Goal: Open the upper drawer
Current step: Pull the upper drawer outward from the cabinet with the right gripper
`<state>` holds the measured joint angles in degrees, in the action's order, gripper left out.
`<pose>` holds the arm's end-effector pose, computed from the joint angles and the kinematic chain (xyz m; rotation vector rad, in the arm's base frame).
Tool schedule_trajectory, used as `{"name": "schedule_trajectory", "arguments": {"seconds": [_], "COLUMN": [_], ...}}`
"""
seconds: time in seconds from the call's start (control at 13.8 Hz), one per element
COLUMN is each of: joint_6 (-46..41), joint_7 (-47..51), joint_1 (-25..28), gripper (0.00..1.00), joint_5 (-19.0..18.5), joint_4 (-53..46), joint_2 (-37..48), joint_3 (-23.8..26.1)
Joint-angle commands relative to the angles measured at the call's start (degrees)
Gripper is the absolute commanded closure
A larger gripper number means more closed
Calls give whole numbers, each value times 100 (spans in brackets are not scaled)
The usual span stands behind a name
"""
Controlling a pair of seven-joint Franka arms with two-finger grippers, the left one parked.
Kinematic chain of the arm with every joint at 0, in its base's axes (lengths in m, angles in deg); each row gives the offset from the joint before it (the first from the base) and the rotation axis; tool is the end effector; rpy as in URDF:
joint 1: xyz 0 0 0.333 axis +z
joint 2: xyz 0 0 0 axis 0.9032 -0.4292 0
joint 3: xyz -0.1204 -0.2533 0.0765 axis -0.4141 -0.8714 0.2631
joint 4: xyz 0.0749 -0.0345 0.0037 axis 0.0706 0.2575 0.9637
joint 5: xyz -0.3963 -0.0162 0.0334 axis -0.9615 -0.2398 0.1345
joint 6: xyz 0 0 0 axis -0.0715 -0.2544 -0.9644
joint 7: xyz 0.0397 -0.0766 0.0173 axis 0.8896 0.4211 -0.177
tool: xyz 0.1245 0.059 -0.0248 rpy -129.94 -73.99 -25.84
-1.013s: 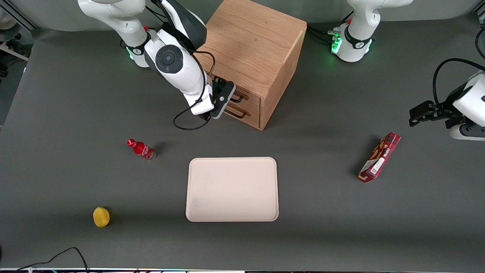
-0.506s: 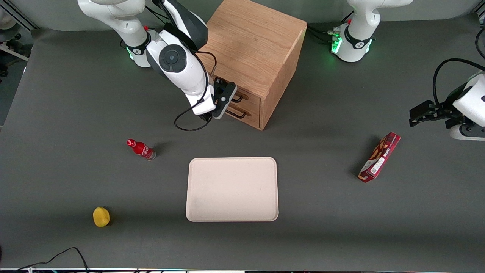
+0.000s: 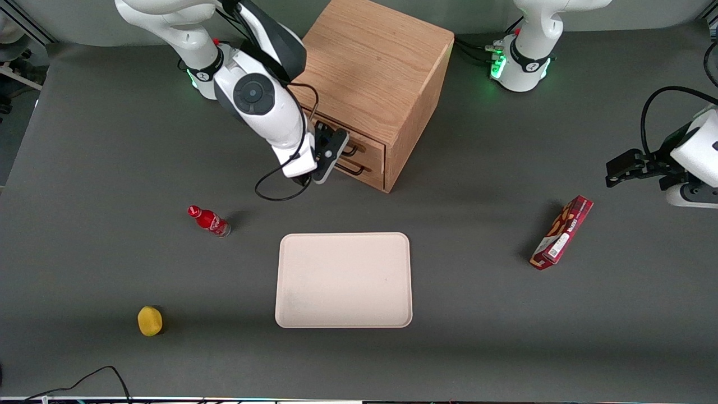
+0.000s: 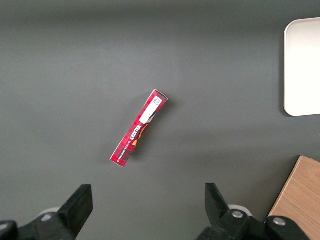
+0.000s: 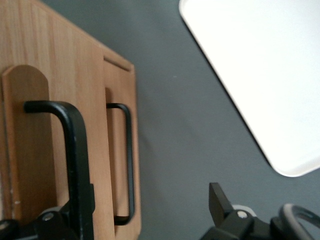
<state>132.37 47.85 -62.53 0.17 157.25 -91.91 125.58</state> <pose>0.4757 0.3873 0.3273 -2.5981 -1.4195 0.0478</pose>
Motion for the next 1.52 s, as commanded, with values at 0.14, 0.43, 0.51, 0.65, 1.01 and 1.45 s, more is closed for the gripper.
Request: {"name": "schedule_trajectory", "arguments": {"seconds": [0.14, 0.43, 0.51, 0.65, 1.01, 1.45], "joint_6": [108, 20, -58, -304, -454, -551], "joint_7": [146, 111, 111, 23, -258, -592], "joint_1": [67, 59, 59, 59, 59, 59], "gripper": [0, 0, 0, 0, 0, 0], "joint_5": [-428, -621, -683, -815, -824, -824], "joint_4": [-448, -641, -737, -1009, -1291, -1494], "joint_2": [-515, -699, -769, -936, -1060, -1130], "joint_3": [-221, -327, -336, -336, -546, -793]}}
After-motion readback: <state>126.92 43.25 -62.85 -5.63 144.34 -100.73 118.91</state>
